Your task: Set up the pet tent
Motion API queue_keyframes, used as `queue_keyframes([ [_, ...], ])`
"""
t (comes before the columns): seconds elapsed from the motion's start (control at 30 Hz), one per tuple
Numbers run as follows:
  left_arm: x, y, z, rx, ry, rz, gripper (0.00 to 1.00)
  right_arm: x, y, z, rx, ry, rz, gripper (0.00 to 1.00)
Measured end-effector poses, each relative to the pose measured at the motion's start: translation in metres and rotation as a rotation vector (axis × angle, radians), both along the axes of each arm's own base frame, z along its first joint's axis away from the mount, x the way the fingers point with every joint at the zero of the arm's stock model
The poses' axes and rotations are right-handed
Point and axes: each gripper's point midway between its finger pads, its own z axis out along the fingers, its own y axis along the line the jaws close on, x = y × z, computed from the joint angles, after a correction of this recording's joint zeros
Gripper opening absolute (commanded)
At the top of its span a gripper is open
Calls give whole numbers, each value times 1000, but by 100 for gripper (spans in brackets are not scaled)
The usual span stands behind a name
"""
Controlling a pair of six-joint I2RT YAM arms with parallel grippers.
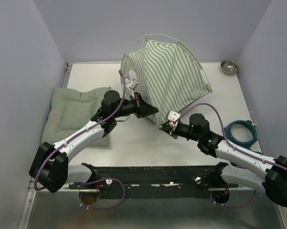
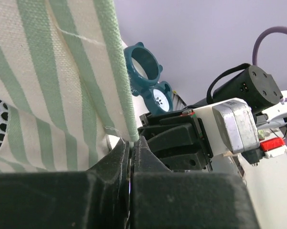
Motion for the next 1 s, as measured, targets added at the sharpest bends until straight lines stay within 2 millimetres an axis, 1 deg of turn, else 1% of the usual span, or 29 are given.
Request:
queue_keyframes([
  [0.13, 1, -3, 2, -9, 0, -4, 0, -3, -1, 1, 9, 24, -7, 32],
  [0.2, 2, -4, 2, -9, 5, -3, 0, -5, -3, 2, 12, 39, -8, 36],
  [0.3, 4, -4, 0, -8, 7, 2, 0, -9, -5, 5, 17, 54, -11, 49],
  [0.37, 5, -4, 0, -6, 7, 5, 0, -14, -7, 8, 23, 69, -5, 54],
  [0.47, 7, -5, -1, -3, 7, 10, 0, -23, -7, 15, 35, 93, 19, 54],
  [0.57, 10, -6, -2, -1, 4, 15, 0, -28, -7, 24, 59, 120, 28, 50],
  [0.63, 11, -7, -2, 0, 5, 19, 0, -29, -6, 27, 67, 147, 22, 48],
  [0.8, 12, -9, -6, 8, 10, 19, 0, -22, -1, 24, 63, 207, -9, 42],
  [1.0, 14, -9, -8, 14, 3, 24, 0, -10, -4, 22, 56, 217, -80, 35],
])
